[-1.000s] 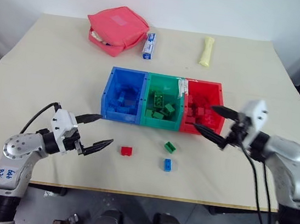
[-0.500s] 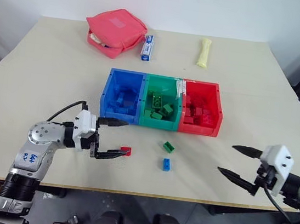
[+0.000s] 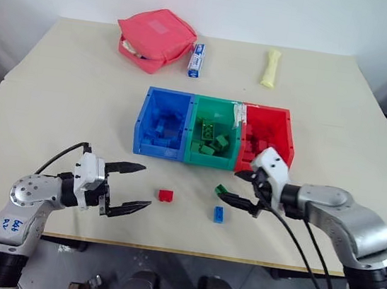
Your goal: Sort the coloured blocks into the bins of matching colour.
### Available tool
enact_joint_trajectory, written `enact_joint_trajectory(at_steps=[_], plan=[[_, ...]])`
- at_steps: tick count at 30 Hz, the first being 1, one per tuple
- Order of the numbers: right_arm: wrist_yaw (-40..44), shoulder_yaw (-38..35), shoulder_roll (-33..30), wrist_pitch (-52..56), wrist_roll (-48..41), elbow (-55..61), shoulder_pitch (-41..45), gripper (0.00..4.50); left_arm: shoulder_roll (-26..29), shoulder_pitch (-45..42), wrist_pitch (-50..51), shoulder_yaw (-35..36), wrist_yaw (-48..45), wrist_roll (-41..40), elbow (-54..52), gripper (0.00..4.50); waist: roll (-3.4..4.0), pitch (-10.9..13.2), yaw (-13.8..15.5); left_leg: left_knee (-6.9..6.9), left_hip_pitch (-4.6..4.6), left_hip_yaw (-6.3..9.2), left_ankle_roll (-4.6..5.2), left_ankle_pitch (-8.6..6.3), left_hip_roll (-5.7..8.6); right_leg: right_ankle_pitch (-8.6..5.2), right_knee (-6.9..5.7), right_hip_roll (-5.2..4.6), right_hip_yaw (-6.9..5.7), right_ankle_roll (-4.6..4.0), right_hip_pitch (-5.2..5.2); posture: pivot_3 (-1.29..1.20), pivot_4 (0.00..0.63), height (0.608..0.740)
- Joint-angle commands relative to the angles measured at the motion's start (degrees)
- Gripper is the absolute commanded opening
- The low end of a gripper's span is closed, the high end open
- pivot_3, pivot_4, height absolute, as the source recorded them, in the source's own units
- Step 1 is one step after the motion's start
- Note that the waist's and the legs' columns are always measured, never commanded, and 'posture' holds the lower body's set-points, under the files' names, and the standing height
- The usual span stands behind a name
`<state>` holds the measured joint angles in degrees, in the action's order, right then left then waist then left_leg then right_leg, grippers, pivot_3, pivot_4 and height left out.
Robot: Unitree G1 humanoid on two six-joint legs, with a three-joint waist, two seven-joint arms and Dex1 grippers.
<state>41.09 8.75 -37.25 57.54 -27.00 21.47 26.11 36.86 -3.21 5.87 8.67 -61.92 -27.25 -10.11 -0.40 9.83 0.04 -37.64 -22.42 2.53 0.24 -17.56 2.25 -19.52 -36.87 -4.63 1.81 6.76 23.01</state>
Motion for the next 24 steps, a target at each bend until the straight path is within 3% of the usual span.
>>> enact_joint_trajectory(at_steps=[1,4,6,16,21,24], plan=[[-1.9,4.1,1.8,0.6,2.4,-1.9,2.4,4.48,0.3,2.0,0.0,1.8,1.6,-1.1,-3.9,4.50,0.00,0.0,-0.2,0.00,0.00,-0.03,0.01,0.00,0.02,0.01,0.00,-0.01,0.01,0.01,-0.01,0.00,0.150,0.740],[-2.5,7.8,1.3,-1.5,6.3,-4.2,2.8,4.48,0.1,3.0,0.0,2.2,2.6,-1.0,-4.9,4.50,0.00,0.0,-0.2,0.00,0.02,0.00,-0.03,0.02,-0.02,0.01,-0.02,0.04,-0.02,0.01,0.00,0.00,0.150,0.740],[-2.1,7.7,1.0,-2.2,6.8,-4.7,2.7,3.95,0.0,3.5,0.0,2.4,3.2,-1.1,-5.6,4.50,0.00,0.0,-0.2,0.00,0.04,-0.01,-0.04,0.03,-0.02,0.01,-0.05,0.04,-0.02,0.01,0.00,0.00,0.150,0.740],[2.0,5.9,0.7,-8.9,8.0,-7.3,4.7,0.52,-0.6,4.7,-0.4,3.6,4.9,-1.4,-5.9,4.50,0.00,0.0,-0.3,0.03,0.04,-0.01,-0.05,0.04,-0.03,0.00,-0.03,0.06,-0.03,0.01,0.00,0.00,0.150,0.740],[1.6,-0.6,7.2,-10.7,3.6,-10.3,12.7,0.50,-3.3,4.0,2.5,9.0,11.1,-5.9,-6.4,4.50,0.00,0.0,-1.0,0.10,0.04,-0.05,-0.09,0.06,-0.08,0.00,-0.04,0.11,-0.02,0.01,0.06,0.00,0.150,0.740],[-0.7,-1.7,10.3,-13.7,5.7,-15.8,18.3,0.50,-3.1,4.9,4.1,11.2,12.1,-7.4,-6.4,4.50,0.00,0.0,-1.5,0.16,0.02,-0.04,-0.15,0.09,-0.08,0.00,-0.17,0.12,-0.02,0.01,0.20,0.00,0.150,0.740]])
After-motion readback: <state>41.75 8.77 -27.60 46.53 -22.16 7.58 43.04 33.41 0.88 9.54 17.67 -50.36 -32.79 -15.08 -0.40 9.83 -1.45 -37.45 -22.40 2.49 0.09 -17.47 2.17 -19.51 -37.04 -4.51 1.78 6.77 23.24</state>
